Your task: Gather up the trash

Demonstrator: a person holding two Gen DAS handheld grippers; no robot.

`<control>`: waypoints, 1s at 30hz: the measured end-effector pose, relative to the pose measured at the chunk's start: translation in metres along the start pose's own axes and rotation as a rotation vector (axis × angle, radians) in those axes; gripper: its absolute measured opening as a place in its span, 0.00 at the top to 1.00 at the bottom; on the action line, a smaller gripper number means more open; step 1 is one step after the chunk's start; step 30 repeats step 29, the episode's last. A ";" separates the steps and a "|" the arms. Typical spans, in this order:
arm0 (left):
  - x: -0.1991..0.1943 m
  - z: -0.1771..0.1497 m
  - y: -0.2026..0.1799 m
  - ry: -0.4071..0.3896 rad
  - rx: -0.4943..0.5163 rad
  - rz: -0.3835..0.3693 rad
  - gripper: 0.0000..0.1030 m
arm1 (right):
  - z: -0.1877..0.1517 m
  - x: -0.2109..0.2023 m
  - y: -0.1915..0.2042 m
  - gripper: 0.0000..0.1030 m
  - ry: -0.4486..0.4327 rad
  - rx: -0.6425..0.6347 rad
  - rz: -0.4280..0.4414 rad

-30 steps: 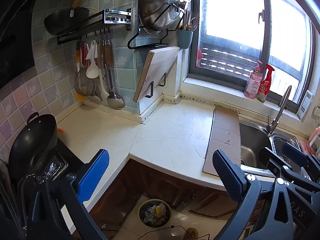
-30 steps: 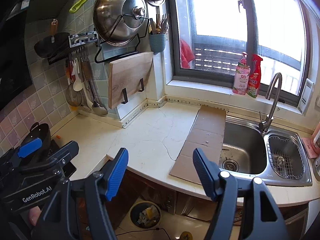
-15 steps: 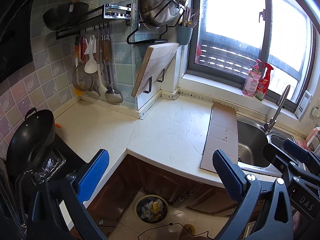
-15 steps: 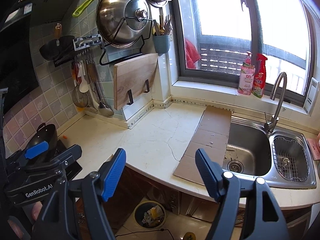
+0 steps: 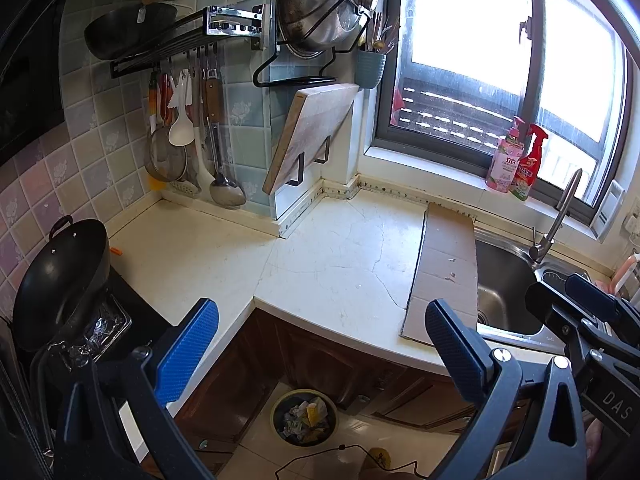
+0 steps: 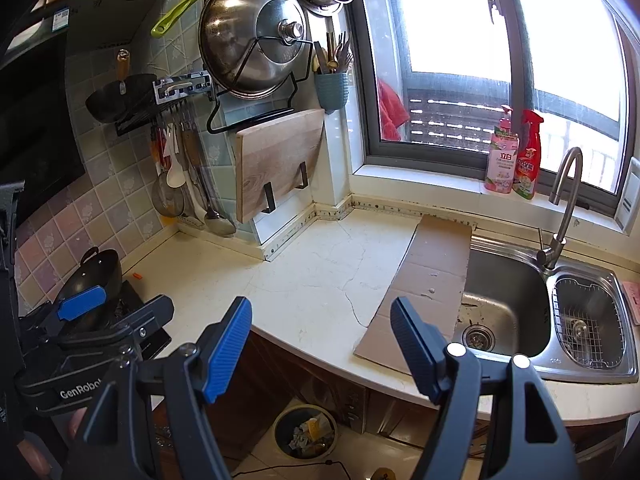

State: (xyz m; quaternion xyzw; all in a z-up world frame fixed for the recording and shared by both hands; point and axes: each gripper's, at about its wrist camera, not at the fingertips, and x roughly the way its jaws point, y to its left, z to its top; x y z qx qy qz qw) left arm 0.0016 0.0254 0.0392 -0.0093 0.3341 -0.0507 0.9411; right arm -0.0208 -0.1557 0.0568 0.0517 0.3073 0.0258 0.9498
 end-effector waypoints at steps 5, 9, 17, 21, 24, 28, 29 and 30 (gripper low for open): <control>0.001 -0.001 -0.001 0.005 -0.001 0.000 0.01 | 0.001 0.003 0.003 0.30 0.003 -0.005 -0.003; 0.004 0.002 -0.001 0.004 0.003 0.000 0.01 | 0.001 0.002 0.002 0.30 0.000 -0.003 -0.006; 0.009 0.002 -0.003 0.007 0.016 -0.001 0.01 | 0.000 0.002 0.001 0.30 0.003 0.013 -0.011; 0.010 0.002 -0.004 0.011 0.018 -0.004 0.01 | 0.000 0.002 0.000 0.30 0.003 0.011 -0.010; 0.011 0.002 -0.003 0.014 0.020 -0.006 0.01 | 0.000 0.002 0.000 0.30 0.004 0.012 -0.015; 0.012 0.001 -0.003 0.018 0.024 -0.010 0.01 | 0.001 0.003 -0.001 0.30 0.005 0.015 -0.022; 0.013 0.001 -0.003 0.020 0.025 -0.012 0.01 | 0.001 0.003 -0.001 0.30 0.006 0.015 -0.022; 0.013 0.001 -0.003 0.020 0.025 -0.012 0.01 | 0.001 0.003 -0.001 0.30 0.006 0.015 -0.022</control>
